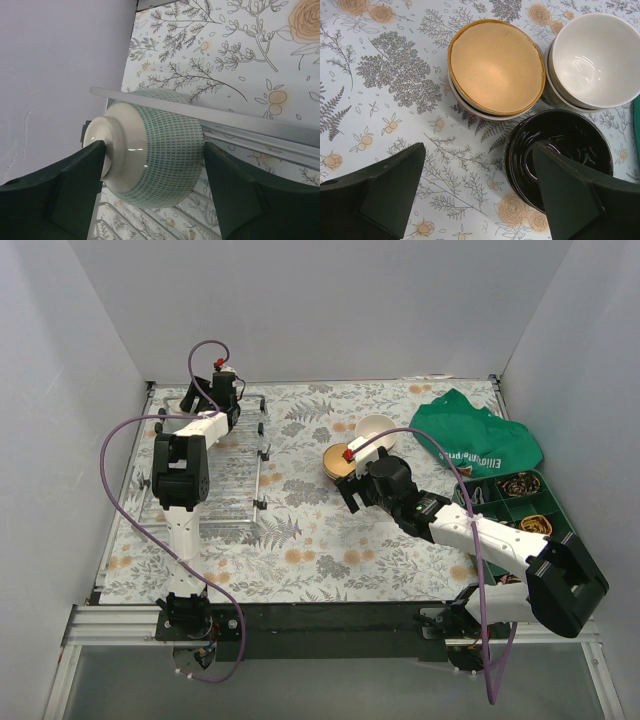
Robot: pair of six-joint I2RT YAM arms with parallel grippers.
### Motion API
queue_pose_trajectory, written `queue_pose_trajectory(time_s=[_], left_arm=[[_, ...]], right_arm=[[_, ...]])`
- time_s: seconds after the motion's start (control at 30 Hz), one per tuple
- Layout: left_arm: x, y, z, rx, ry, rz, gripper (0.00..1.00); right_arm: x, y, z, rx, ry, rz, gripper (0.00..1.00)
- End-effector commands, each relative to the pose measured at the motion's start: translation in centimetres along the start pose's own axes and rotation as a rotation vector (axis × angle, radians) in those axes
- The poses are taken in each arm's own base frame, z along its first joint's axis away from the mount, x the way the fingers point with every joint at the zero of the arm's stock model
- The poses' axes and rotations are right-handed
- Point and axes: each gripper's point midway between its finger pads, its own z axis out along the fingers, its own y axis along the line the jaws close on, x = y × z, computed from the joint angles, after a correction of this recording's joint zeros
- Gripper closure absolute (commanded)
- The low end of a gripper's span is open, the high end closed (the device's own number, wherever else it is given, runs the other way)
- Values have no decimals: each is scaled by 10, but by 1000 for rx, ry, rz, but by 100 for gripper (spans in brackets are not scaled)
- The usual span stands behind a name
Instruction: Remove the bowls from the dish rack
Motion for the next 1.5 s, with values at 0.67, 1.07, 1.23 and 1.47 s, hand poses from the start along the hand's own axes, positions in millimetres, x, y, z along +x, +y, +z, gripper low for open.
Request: queue_pose_trajectory(time_s=[0.67,1.07,1.23,1.47], left_arm=[[8,22,-55,39,58,-59,63],[36,16,-62,60,144,-5,22],[47,15,-61,47,172,55,8],[64,11,-51,-7,222,157,2]], right_arm=[[-22,2,-5,-22,-87,11,6],[-24,2,-7,-28,-98,12,6],[-23,4,-6,-32,-97,12,6],[-22,4,-5,-34,-98,12,6]])
